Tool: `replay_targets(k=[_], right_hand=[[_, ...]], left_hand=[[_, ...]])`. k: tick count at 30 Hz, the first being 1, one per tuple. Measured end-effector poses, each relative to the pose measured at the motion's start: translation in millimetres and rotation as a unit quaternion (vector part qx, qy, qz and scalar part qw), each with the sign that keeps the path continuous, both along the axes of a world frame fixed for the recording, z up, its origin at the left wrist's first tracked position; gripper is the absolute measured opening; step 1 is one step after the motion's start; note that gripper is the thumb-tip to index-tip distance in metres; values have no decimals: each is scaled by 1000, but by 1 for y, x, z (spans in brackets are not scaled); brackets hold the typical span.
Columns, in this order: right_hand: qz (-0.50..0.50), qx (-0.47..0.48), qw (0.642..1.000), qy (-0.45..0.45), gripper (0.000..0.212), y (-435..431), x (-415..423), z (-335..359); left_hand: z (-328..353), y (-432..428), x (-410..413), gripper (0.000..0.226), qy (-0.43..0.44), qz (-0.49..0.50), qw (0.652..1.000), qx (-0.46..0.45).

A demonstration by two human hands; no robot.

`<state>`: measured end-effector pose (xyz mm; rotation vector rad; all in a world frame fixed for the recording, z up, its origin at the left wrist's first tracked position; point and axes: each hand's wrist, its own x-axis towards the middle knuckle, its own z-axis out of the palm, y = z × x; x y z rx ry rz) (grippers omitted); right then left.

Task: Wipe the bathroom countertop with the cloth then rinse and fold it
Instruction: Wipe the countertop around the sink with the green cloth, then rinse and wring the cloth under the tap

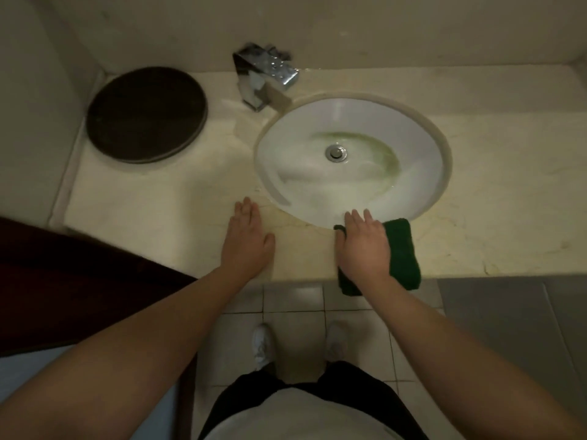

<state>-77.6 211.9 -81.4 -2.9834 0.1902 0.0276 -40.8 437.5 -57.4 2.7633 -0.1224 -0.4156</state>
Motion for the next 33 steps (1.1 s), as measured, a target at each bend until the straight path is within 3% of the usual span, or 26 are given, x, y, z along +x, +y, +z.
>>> replay_targets(k=[4,7,10,12,14,17,18,20,23,26,29,33], right_hand=[[-44,102,993,-46,42,24,11,16],[-124,329,936,7,40,53,30,44],[-215,585,782,37,44,86,44,80],[-249,729,636,39,42,102,45,102],[-245,813,527,35,40,110,45,118],[-225,857,463,32,36,115,45,138],[-219,860,459,30,33,116,45,144],[-207,849,486,22,29,113,47,150],[-193,807,558,-22,24,100,53,152],[-166,753,634,-58,22,85,59,155],[-160,727,664,-75,23,70,68,156],[-141,710,686,-80,26,43,90,161]], left_hand=[[13,2,-1,72,19,39,995,-85],[24,7,3,70,48,61,985,-155],[40,7,9,67,81,112,948,-286],[55,9,16,66,142,152,890,-406],[69,15,22,67,190,142,840,-487],[84,27,31,50,191,122,814,-535],[88,30,35,37,187,111,817,-534],[95,37,42,20,181,65,844,-501],[105,42,48,23,190,10,864,-466],[116,39,57,23,199,11,862,-465],[128,25,71,30,200,23,862,-465],[142,-6,96,7,179,74,859,-474]])
